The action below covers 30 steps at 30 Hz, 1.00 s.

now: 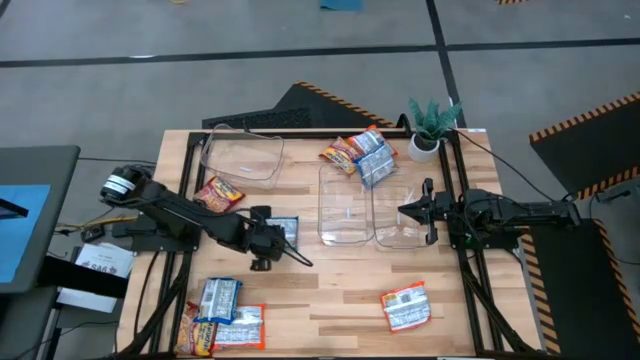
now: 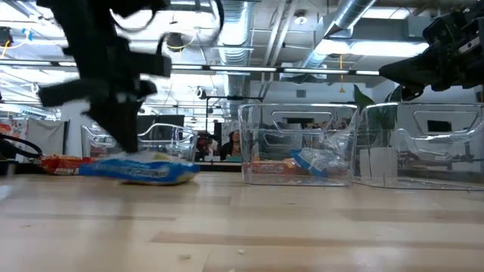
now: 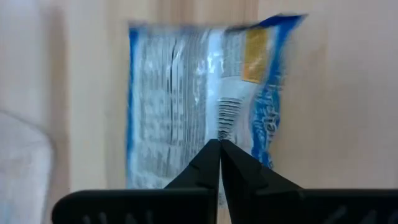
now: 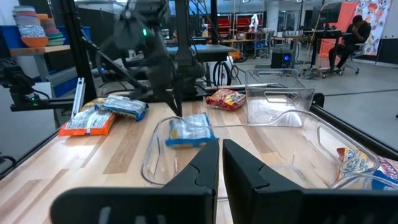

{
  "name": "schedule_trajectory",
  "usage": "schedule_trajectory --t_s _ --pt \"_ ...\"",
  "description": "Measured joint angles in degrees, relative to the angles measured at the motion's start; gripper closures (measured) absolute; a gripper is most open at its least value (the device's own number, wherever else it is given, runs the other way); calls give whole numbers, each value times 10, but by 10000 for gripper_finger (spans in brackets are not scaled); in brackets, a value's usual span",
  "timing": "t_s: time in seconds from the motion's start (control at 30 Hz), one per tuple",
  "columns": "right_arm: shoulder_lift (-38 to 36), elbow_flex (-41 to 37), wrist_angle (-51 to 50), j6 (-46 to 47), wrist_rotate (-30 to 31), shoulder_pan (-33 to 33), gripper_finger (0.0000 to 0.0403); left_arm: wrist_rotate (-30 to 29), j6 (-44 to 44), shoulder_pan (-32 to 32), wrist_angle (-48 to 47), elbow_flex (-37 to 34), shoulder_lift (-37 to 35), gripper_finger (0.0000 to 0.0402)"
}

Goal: Sort Maruchan noodles
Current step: Put the middle left blue noodle pack into the top left transparent bin

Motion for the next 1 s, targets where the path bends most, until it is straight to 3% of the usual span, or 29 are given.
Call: schedule_trajectory --t_s 0.27,0.5,0.6,0.87,1.0 --pt "0 0 0 0 0 0 356 -46 -2 -13 -1 3 -76 401" --pt "0 0 -1 -1 0 0 356 0 0 -17 -37 3 -78 390" --pt "0 0 -1 -1 0 0 356 3 -5 -18 -59 -11 -79 356" --pt "0 0 -1 2 0 0 356 -12 11 7 -56 -79 -79 205" --pt "0 0 -1 2 0 0 356 -14 37 32 -28 -94 -79 149"
